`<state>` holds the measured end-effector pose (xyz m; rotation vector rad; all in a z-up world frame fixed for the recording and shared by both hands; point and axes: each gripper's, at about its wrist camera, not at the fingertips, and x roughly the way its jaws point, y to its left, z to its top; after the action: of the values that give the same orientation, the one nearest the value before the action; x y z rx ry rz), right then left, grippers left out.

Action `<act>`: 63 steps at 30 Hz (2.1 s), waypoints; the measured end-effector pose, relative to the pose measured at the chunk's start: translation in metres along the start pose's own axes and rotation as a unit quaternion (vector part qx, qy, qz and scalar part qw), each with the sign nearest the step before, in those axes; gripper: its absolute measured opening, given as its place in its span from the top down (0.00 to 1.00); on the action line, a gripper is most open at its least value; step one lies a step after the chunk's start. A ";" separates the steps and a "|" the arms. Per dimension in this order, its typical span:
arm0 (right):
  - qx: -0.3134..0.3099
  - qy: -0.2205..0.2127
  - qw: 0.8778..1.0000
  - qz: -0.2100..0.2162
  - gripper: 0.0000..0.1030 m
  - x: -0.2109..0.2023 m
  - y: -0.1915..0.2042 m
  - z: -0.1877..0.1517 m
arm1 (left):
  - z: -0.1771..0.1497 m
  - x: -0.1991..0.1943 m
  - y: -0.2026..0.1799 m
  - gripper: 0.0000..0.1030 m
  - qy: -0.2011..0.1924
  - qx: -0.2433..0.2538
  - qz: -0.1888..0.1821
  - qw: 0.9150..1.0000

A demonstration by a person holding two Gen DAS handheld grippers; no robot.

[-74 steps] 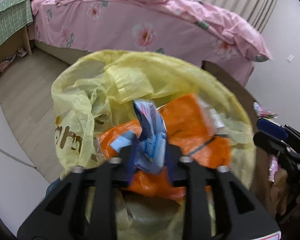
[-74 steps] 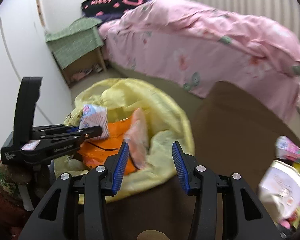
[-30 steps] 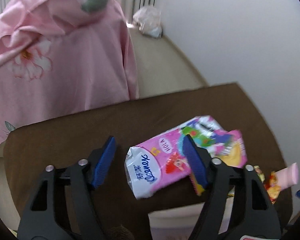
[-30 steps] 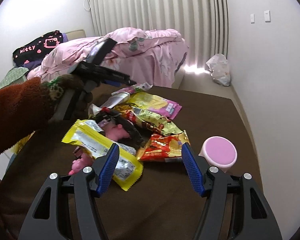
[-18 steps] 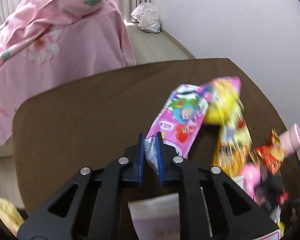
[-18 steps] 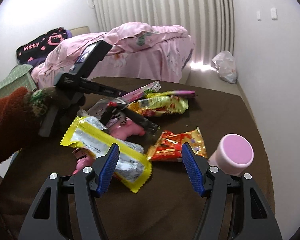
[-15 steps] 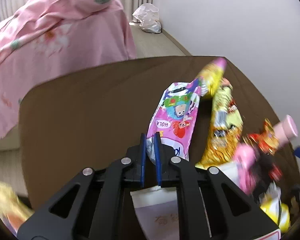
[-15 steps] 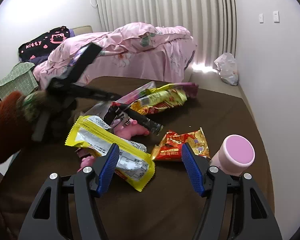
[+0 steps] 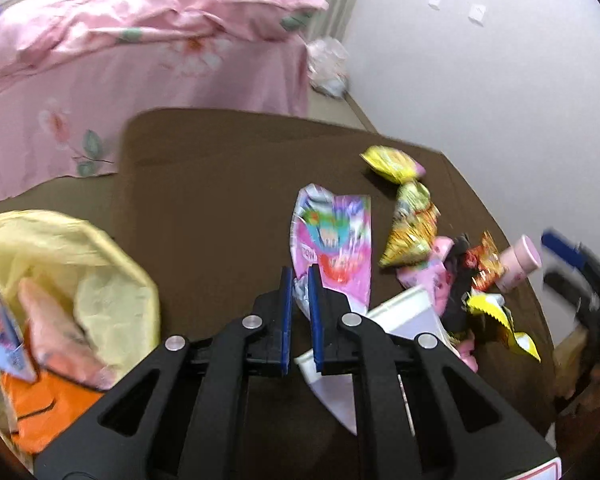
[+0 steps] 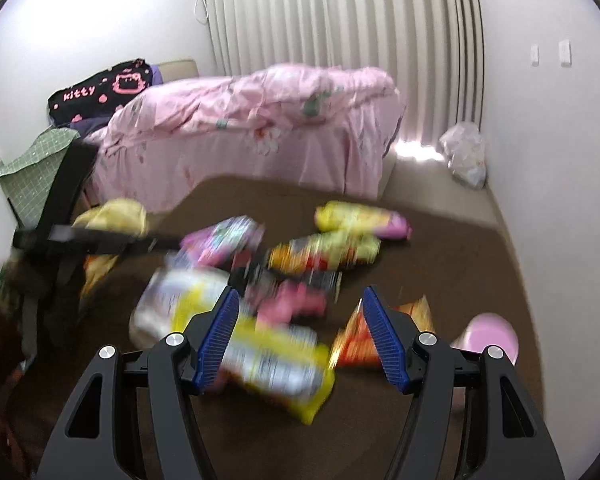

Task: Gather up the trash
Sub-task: 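Grasp the pink cartoon wrapper with the left tool while the right tool grasps the pink chip bag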

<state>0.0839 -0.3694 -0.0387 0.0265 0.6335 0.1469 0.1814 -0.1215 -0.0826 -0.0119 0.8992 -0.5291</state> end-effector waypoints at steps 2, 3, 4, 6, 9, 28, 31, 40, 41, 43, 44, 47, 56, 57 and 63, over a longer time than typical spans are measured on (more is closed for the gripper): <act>0.019 0.019 1.000 0.001 0.41 0.025 -0.011 0.020 | -0.001 -0.006 0.009 0.92 -0.018 -0.038 -0.015 0.999; 0.042 0.029 0.999 0.011 0.41 0.044 -0.020 0.031 | 0.003 -0.001 0.014 0.90 -0.021 -0.048 -0.021 0.998; 0.065 0.039 0.997 0.010 0.41 0.062 -0.029 0.038 | 0.001 -0.002 0.015 0.87 -0.025 -0.057 -0.024 0.998; 0.108 0.063 0.992 -0.014 0.41 0.100 -0.049 0.051 | -0.002 -0.004 0.017 0.83 -0.027 -0.066 -0.018 0.997; 0.150 0.083 0.985 -0.035 0.42 0.137 -0.066 0.060 | -0.008 -0.007 0.020 0.82 -0.024 -0.066 -0.009 0.997; 0.172 0.097 0.980 0.019 0.98 0.154 -0.079 0.043 | -0.021 -0.022 0.036 0.75 -0.036 -0.084 -0.006 0.996; 0.126 0.090 0.988 0.027 0.98 0.137 -0.065 0.046 | -0.021 -0.021 0.031 0.75 -0.034 -0.079 -0.003 0.996; -0.002 0.114 0.992 0.044 0.44 0.171 -0.054 0.079 | -0.020 -0.022 0.021 0.70 -0.033 -0.069 -0.002 0.997; 0.008 0.121 0.992 0.040 0.44 0.180 -0.060 0.080 | -0.020 -0.021 0.021 0.70 -0.031 -0.068 -0.001 0.997; 0.041 0.133 0.990 0.033 0.44 0.201 -0.075 0.084 | -0.019 -0.020 0.022 0.70 -0.028 -0.069 -0.002 0.997; 0.052 0.138 0.989 0.031 0.44 0.209 -0.081 0.084 | -0.019 -0.019 0.023 0.70 -0.027 -0.071 -0.003 0.997; 0.075 0.145 0.986 0.028 0.44 0.232 -0.093 0.088 | -0.017 -0.019 0.024 0.70 -0.026 -0.074 -0.005 0.997; 0.066 0.213 0.975 0.017 0.43 0.238 -0.068 0.068 | -0.016 -0.022 0.031 0.70 -0.032 -0.082 -0.008 0.996; 0.034 0.220 0.975 0.004 0.43 0.233 -0.056 0.063 | -0.016 -0.022 0.033 0.70 -0.032 -0.085 -0.010 0.996; 0.026 0.235 0.971 0.041 0.43 0.201 -0.044 0.044 | -0.018 -0.021 0.036 0.70 -0.028 -0.091 -0.008 0.995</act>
<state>0.2758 -0.3833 -0.1245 0.0705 1.1114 0.2196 0.1731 -0.0771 -0.0866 -0.1992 0.8914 -0.4581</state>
